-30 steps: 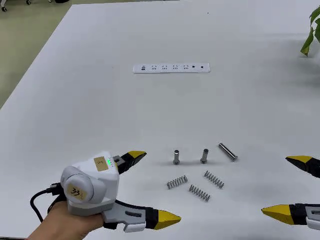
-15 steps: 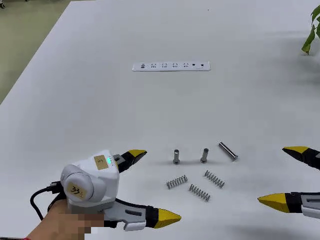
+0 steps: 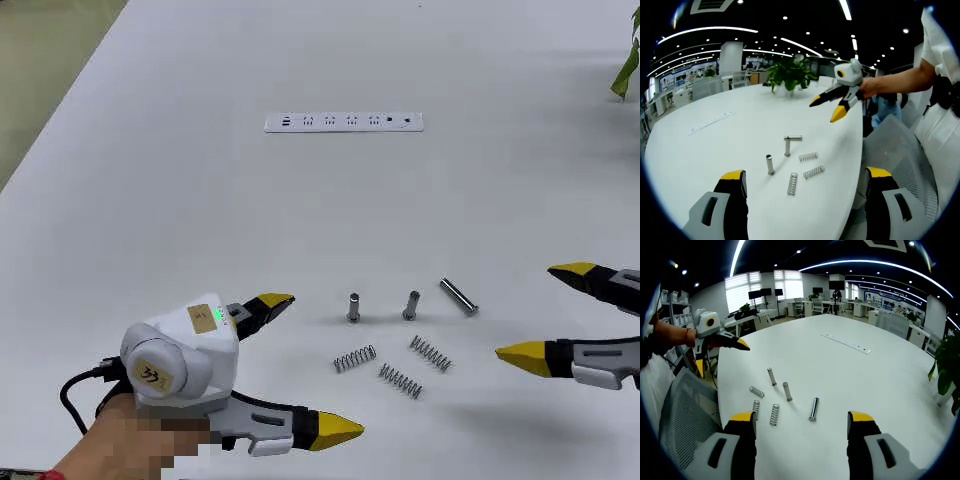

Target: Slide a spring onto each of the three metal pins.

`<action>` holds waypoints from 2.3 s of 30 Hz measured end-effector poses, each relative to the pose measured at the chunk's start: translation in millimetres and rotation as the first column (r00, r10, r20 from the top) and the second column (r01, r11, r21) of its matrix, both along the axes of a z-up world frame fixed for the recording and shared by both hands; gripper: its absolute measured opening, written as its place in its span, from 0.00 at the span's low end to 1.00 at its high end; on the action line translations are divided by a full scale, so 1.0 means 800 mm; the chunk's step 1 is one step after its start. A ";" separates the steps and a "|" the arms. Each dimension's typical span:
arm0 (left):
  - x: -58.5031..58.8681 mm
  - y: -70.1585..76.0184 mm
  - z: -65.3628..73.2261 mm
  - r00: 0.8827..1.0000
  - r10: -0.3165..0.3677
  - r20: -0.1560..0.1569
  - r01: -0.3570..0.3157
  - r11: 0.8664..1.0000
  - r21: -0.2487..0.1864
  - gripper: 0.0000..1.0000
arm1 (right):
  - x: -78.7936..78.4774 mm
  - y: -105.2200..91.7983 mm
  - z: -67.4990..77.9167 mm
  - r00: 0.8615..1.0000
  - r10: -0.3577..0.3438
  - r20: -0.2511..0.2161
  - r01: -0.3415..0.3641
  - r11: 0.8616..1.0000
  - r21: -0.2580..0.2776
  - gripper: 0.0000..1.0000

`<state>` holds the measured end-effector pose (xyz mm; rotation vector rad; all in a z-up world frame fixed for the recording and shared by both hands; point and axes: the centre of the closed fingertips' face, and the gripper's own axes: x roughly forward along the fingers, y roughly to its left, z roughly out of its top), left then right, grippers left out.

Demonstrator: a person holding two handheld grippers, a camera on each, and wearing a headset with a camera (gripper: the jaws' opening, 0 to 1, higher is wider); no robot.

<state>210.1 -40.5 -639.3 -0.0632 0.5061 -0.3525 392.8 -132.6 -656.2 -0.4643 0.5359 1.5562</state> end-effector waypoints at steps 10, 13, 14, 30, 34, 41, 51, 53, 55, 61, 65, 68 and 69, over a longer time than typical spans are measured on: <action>0.004 0.000 0.003 1.000 0.000 0.001 0.000 1.000 -0.013 1.00 | 0.018 0.044 -0.022 0.999 -0.049 -0.005 0.048 0.995 -0.086 0.55; 0.004 0.005 -0.001 1.000 -0.002 -0.001 0.002 1.000 -0.010 1.00 | 0.028 0.049 -0.035 0.996 -0.079 -0.033 0.074 0.989 -0.126 0.51; 0.004 0.005 -0.001 1.000 -0.003 -0.002 0.002 1.000 -0.011 1.00 | 0.029 0.051 -0.038 0.996 -0.081 -0.038 0.075 0.988 -0.134 0.49; 0.003 0.016 -0.007 1.000 0.010 0.006 -0.010 0.999 -0.041 1.00 | 0.014 0.091 -0.087 0.999 -0.049 -0.020 0.041 0.949 -0.311 0.32; 0.001 0.020 -0.011 1.000 0.016 0.004 -0.015 0.999 -0.045 1.00 | 0.014 0.097 -0.095 0.999 -0.043 -0.021 0.034 0.940 -0.340 0.31; 0.000 0.024 -0.013 1.000 0.022 0.004 -0.022 0.998 -0.050 0.98 | 0.017 0.096 -0.106 0.998 -0.064 -0.030 0.047 0.922 -0.385 0.28; 0.000 0.024 -0.013 1.000 0.025 0.003 -0.025 0.998 -0.054 0.98 | 0.019 0.099 -0.118 0.998 -0.070 0.006 0.066 0.904 -0.422 0.19; 0.000 0.022 -0.012 1.000 0.026 0.002 -0.025 0.998 -0.054 0.98 | 0.017 0.099 -0.119 0.997 -0.071 0.007 0.067 0.902 -0.427 0.19; 0.000 0.021 -0.011 1.000 0.025 0.002 -0.025 0.998 -0.054 0.98 | 0.014 0.099 -0.120 0.997 -0.073 0.007 0.069 0.900 -0.431 0.19; 0.003 0.018 -0.007 1.000 0.023 0.007 -0.022 0.998 -0.058 0.98 | 0.014 0.099 -0.125 0.998 -0.066 0.023 0.069 0.893 -0.444 0.17; 0.004 0.018 -0.005 1.000 0.023 0.009 -0.022 0.998 -0.059 0.98 | 0.017 0.101 -0.127 0.997 -0.066 0.033 0.074 0.890 -0.449 0.16; 0.003 0.019 -0.006 1.000 0.024 0.009 -0.023 0.998 -0.060 0.98 | 0.019 0.100 -0.127 0.997 -0.063 0.047 0.077 0.886 -0.458 0.13; 0.003 0.019 -0.005 1.000 0.025 0.010 -0.024 0.998 -0.060 0.98 | 0.019 0.099 -0.127 0.997 -0.064 0.048 0.079 0.885 -0.459 0.13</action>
